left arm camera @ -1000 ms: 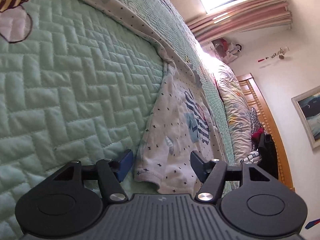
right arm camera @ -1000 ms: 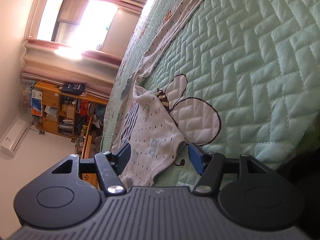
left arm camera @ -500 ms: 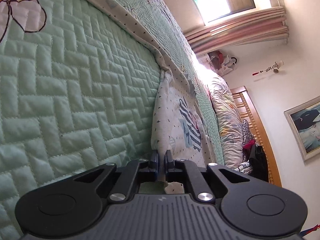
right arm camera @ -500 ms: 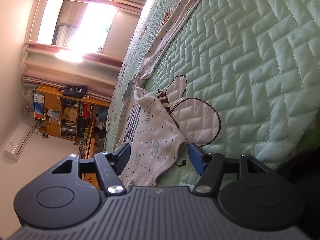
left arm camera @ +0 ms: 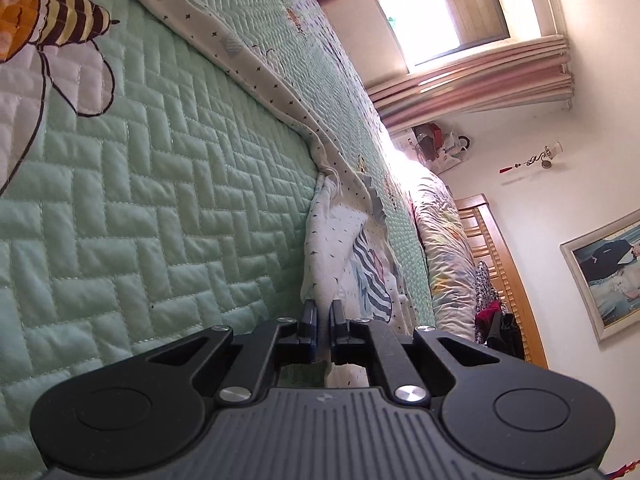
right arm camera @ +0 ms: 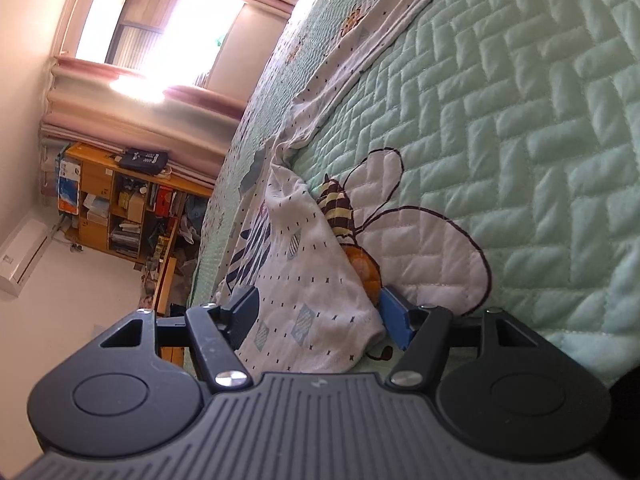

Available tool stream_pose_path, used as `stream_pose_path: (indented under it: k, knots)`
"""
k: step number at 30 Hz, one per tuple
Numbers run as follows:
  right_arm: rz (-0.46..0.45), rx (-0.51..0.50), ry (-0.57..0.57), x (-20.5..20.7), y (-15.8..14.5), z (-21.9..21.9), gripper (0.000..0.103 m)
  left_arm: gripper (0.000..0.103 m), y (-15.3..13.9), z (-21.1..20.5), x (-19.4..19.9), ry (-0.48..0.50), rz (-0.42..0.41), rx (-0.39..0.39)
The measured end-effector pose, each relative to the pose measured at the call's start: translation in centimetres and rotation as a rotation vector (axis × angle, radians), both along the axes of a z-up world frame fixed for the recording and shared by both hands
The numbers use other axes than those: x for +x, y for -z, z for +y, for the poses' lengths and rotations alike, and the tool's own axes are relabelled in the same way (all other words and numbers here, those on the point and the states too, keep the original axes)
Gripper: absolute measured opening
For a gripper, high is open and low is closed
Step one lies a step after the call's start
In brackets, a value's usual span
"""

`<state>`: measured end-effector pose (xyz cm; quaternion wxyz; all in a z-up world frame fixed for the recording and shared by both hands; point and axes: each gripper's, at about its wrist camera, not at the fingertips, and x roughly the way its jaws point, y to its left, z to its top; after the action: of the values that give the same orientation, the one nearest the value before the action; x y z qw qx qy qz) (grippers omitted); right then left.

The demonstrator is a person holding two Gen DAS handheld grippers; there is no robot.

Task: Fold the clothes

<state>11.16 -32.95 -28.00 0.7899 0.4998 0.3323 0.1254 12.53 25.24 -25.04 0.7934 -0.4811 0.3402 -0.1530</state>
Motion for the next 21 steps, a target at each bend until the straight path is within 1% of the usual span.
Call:
stream_pose_path:
  k: [1,2,3,4,5,6,9,11,14,16,17,19,21]
  knots:
    - [-0.001,-0.027,-0.025,0.1,-0.2,0.3,0.063,0.006,0.1,-0.1,0.1,0.008,0.007,0.007]
    - [0.009,-0.049,-0.049,0.2,-0.2,0.6,0.045,0.006,0.2,-0.2,0.2,0.017,0.012,0.021]
    - [0.031,-0.062,-0.073,0.2,-0.1,0.9,0.034,0.006,0.3,-0.3,0.2,0.022,0.016,0.027]
    - [0.051,-0.062,-0.093,0.2,0.2,1.2,0.012,0.006,0.4,-0.3,0.3,0.021,0.019,0.027]
    - [0.065,-0.048,-0.106,0.0,0.5,1.4,0.007,0.006,0.5,-0.3,0.4,0.02,0.022,0.026]
    - [0.066,-0.048,-0.109,-0.2,0.5,1.7,0.006,0.006,0.6,-0.2,0.4,0.017,0.023,0.024]
    - [0.044,-0.091,-0.103,-1.1,-0.3,2.1,0.006,0.006,0.3,0.4,0.0,0.004,0.018,0.022]
    - [0.043,-0.113,-0.104,-1.7,-1.2,2.3,0.006,0.002,-0.3,1.0,-0.4,-0.003,0.008,0.018]
    - [0.014,-0.111,-0.088,-3.0,-3.0,2.1,0.005,0.002,-1.1,1.7,-1.0,-0.008,-0.011,0.023]
    - [-0.007,-0.098,-0.069,-3.5,-3.8,1.8,0.005,0.002,-0.8,1.8,-1.0,0.006,0.006,0.04]
    - [0.001,-0.104,-0.071,-3.3,-3.6,1.8,0.005,0.002,-0.4,1.6,-0.7,0.019,0.016,0.043]
    - [0.054,-0.12,-0.07,-2.5,-2.5,1.7,0.006,0.006,0.8,1.5,-0.2,0.038,0.036,0.04]
    - [0.074,-0.076,-0.053,-2.5,-1.3,1.5,0.008,0.012,1.7,1.2,0.4,0.047,0.052,0.053]
